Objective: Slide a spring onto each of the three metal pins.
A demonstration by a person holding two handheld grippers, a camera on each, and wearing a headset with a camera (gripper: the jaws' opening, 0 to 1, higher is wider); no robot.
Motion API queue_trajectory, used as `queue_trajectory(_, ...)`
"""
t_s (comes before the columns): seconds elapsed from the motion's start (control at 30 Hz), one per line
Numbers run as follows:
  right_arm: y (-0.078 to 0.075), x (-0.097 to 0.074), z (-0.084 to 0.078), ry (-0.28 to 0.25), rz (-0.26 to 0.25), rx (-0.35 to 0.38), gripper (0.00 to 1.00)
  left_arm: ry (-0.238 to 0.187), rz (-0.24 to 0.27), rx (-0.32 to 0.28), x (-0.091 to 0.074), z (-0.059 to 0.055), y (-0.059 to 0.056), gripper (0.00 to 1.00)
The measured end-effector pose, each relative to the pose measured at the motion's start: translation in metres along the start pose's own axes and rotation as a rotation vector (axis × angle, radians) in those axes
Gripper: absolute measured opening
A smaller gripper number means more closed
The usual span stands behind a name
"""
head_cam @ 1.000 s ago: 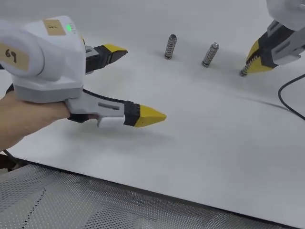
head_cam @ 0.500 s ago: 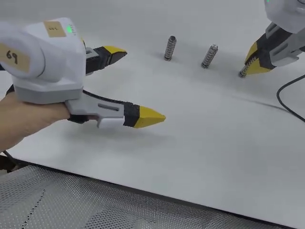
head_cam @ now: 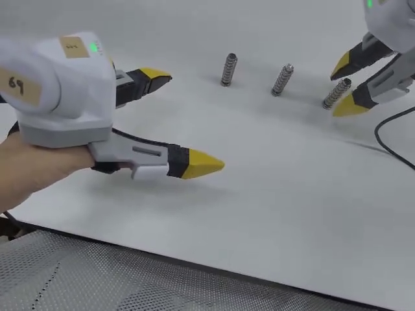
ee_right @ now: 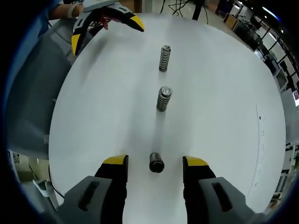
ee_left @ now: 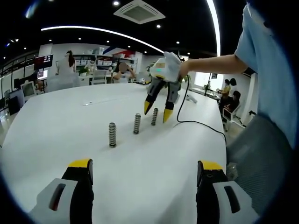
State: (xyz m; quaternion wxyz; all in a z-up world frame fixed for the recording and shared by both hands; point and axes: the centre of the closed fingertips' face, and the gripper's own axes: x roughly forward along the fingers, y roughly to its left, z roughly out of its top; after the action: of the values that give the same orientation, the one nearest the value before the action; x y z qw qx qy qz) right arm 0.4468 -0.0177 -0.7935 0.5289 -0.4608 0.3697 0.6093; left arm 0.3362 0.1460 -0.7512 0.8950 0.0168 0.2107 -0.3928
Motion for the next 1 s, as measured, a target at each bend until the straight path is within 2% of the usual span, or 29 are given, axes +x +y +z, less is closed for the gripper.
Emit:
queue_trajectory(0.13, 0.001, 0.001, 0.004, -0.047, -0.008, 0.027, 0.58, 0.013, 0.001, 0.003, 0.0, -0.004, 0.001, 0.89)
queue_trajectory(0.3, 0.001, 0.0, 0.005, -0.083, -0.03, 0.064, 0.7, 0.005, 0.008, -0.005, -0.001, -0.002, 0.003, 0.89)
queue_trajectory(0.47, 0.004, -0.002, 0.01, -0.154, -0.06, 0.116, 0.83, 0.0, 0.011, -0.011, -0.001, -0.001, 0.004, 0.9)
queue_trajectory(0.63, 0.018, 0.0, 0.011, -0.188, -0.07, 0.159, 0.94, 0.01, 0.006, -0.006, 0.0, -0.003, 0.004, 0.9)
queue_trajectory(0.73, 0.023, 0.0, 0.013, -0.215, -0.083, 0.183, 0.99, 0.008, 0.005, -0.006, 0.0, -0.001, 0.003, 0.9)
queue_trajectory(0.87, 0.03, -0.002, 0.017, -0.242, -0.09, 0.21, 1.0, 0.004, 0.006, -0.006, 0.0, 0.001, 0.003, 0.9)
queue_trajectory(1.0, 0.033, -0.004, 0.019, -0.27, -0.119, 0.237, 1.0, 0.003, 0.008, -0.002, -0.001, 0.003, 0.004, 0.9)
